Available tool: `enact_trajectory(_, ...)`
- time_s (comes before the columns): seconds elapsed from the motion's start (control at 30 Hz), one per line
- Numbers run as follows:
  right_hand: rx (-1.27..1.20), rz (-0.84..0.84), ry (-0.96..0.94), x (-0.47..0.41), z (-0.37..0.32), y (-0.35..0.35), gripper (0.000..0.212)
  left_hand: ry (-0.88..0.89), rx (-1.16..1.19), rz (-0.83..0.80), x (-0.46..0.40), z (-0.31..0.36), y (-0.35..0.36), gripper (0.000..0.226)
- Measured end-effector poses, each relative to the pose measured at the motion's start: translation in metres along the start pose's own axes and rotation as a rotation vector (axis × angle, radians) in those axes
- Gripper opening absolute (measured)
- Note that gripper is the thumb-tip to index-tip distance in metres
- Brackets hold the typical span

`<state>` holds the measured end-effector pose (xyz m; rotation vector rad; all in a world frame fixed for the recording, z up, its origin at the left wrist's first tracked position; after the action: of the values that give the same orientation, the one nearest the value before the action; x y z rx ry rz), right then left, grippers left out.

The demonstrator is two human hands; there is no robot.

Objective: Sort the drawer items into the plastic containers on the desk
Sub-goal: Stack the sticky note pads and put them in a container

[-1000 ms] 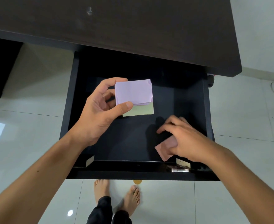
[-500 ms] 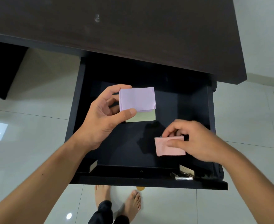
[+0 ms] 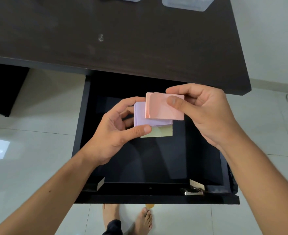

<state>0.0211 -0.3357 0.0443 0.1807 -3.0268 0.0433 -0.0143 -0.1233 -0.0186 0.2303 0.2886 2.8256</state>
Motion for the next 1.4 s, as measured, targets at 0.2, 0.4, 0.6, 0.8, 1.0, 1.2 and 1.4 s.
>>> enact_trajectory(0.2, 0.183, 0.063, -0.018, 0.000, 0.002, 0.012, 0.018, 0.009, -0.039, 0.002, -0.002, 0.009, -0.004, 0.067)
enact_trajectory(0.4, 0.255, 0.065, -0.059, 0.001, -0.001, 0.028, 0.016, 0.013, -0.039, 0.008, -0.002, 0.013, -0.005, 0.070)
enact_trajectory(0.6, 0.287, 0.142, -0.073, -0.003, -0.004, 0.024, 0.033, 0.023, -0.046, -0.001, -0.009, 0.020, -0.014, 0.063)
enact_trajectory(0.8, 0.067, 0.134, 0.078, -0.005, -0.010, 0.022, 0.059, 0.067, 0.004, -0.031, -0.023, 0.036, -0.016, 0.063)
enact_trajectory(1.0, -0.002, 0.085, 0.084, -0.025, -0.034, 0.021, 0.045, 0.085, -0.011, -0.052, -0.040, 0.062, -0.020, 0.063)
enact_trajectory(1.2, -0.113, 0.118, 0.102, -0.053, -0.060, 0.023, 0.045, 0.078, -0.057, -0.066, -0.068, 0.101, -0.027, 0.061)
enact_trajectory(1.4, -0.123, 0.206, 0.072, -0.083, -0.089, 0.011, 0.045, 0.039, -0.101, -0.101, -0.106, 0.141, -0.023, 0.063)
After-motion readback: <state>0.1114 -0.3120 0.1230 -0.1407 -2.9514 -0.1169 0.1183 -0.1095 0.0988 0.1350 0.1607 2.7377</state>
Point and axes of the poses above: each hand's wrist, its own x-axis away from the middle knuckle, its own y-axis out of the palm, z = x × y, the point moved 4 cm from there along -x, towards the middle knuckle, and after that the axes turned 10 degrees about -x, right-handed, at the moved point
